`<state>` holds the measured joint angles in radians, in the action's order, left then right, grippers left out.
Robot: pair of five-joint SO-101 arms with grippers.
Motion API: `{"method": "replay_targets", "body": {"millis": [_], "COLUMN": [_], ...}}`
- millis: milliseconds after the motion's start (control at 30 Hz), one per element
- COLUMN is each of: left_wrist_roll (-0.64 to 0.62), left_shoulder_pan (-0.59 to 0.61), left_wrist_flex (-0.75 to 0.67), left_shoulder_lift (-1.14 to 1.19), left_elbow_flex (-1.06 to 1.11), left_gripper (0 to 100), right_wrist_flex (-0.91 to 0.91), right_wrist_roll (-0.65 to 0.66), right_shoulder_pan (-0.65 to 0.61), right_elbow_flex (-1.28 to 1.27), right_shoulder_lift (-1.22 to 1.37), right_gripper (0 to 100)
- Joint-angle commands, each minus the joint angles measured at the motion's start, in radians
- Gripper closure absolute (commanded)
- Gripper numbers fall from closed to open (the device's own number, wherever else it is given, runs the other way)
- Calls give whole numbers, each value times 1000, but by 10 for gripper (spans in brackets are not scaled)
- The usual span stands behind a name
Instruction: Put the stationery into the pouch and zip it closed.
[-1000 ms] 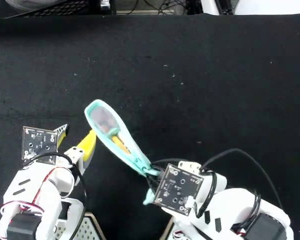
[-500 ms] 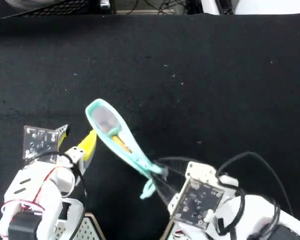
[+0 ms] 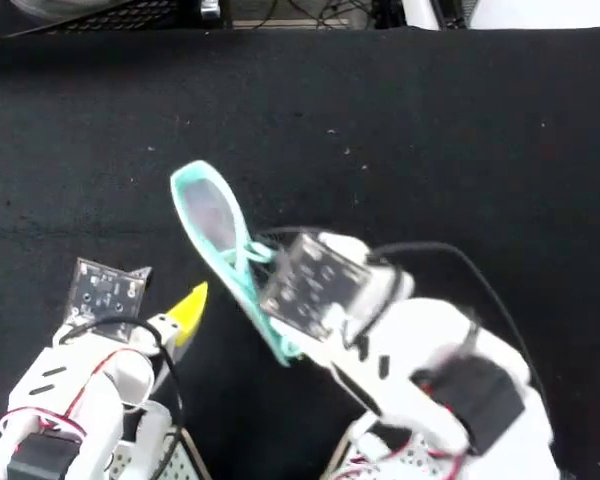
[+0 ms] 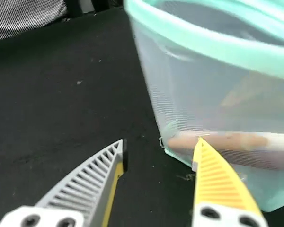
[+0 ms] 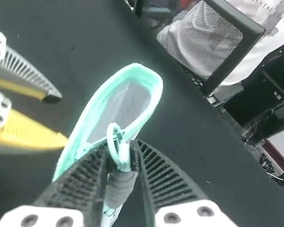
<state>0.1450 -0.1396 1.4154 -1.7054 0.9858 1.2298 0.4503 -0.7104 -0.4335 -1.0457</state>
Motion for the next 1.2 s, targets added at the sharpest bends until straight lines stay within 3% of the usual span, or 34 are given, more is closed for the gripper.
{"method": "replay_targets", "body": {"millis": [0, 233, 467, 667, 800, 1000, 1167], "left_wrist_roll": [6, -44, -75, -95, -95, -66, -46], "left_shoulder_pan": [-19, -38, -188, -216, -189, -15, 2], "left_wrist_flex": [-38, 52, 172, 74, 14, -23, -28], "left_shoulder_lift": [-5, -6, -3, 5, 3, -5, -5], "left_elbow_flex": [1, -154, -361, -268, -185, -137, -137], "left_gripper": [754, 754, 753, 753, 753, 753, 753], "right_wrist_flex": [-38, -32, -32, -20, 46, 157, 187], "right_wrist_roll": [5, 5, 5, 5, 8, 9, 6], "right_shoulder_pan": [14, 9, -104, -109, -110, -110, -112], "right_elbow_flex": [108, 325, 363, 366, 412, 499, 503], "right_shoulder_lift": [116, 298, 392, 400, 400, 400, 400], "right_gripper": [986, 986, 986, 986, 986, 986, 986]}}
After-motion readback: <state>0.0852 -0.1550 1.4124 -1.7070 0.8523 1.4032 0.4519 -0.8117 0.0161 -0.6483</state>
